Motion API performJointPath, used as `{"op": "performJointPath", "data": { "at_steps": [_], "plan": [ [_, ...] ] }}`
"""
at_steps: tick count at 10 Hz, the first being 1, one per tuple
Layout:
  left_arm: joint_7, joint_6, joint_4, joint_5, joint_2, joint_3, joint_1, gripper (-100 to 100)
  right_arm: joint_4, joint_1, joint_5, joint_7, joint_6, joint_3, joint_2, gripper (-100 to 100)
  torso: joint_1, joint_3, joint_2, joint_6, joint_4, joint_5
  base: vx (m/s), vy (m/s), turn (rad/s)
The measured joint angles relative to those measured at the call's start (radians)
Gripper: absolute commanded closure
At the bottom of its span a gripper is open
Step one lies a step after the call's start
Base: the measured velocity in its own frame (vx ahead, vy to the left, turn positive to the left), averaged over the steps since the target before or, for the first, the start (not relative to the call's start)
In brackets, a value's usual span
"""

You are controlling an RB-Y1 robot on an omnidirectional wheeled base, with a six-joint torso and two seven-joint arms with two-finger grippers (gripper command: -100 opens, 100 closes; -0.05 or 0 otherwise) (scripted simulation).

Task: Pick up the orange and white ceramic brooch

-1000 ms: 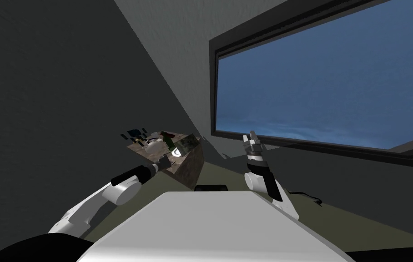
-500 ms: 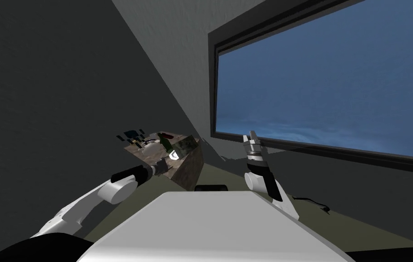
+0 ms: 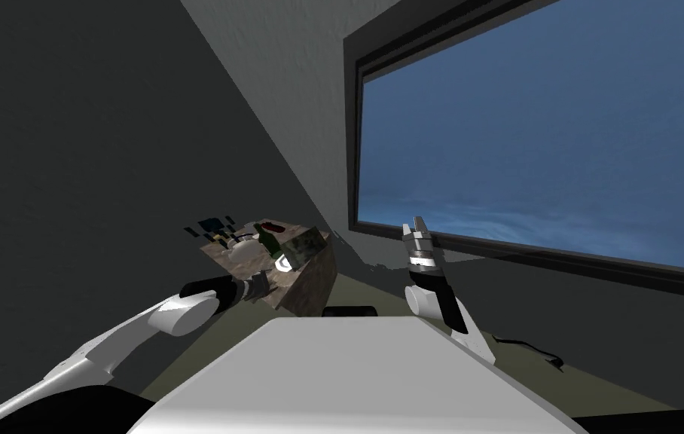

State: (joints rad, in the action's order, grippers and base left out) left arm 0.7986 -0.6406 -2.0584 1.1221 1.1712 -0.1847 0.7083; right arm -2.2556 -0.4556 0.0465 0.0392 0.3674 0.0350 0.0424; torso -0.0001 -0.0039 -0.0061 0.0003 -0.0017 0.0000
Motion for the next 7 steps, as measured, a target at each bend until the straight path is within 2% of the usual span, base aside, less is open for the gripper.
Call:
{"op": "performJointPath", "data": {
  "at_steps": [1,3,5,6,7],
  "plan": [
    [0.009,-0.021,0.021,0.020,0.016,0.006,0.008,-100,0.000,0.000,0.000,0.000,0.000,0.000,0.000,0,0.000,0.000,0.000,0.000,0.000,0.000,0.076,-0.010,0.015],
    [0.037,-0.065,0.042,0.057,0.050,-0.002,0.023,-100,0.000,0.000,0.000,0.000,0.000,0.000,0.000,0,0.000,0.001,0.001,0.000,0.000,0.000,0.075,-0.008,0.012],
    [0.073,-0.113,0.062,0.079,0.077,0.000,0.030,-100,0.000,0.000,0.000,0.000,0.000,0.000,0.000,0,0.000,0.000,0.000,0.000,0.000,0.000,0.114,-0.018,0.018],
    [0.085,-0.138,0.085,0.109,0.098,-0.004,0.052,-100,0.000,0.000,0.000,0.000,0.000,0.000,0.000,0,0.000,-0.001,-0.002,0.000,0.000,0.000,0.100,-0.023,0.015],
    [0.098,-0.158,0.087,0.121,0.110,-0.012,0.067,-100,0.000,0.000,0.000,0.000,0.000,0.000,0.000,0,-0.001,0.000,-0.001,0.000,0.000,0.000,0.076,-0.027,0.010]
  ]
}}
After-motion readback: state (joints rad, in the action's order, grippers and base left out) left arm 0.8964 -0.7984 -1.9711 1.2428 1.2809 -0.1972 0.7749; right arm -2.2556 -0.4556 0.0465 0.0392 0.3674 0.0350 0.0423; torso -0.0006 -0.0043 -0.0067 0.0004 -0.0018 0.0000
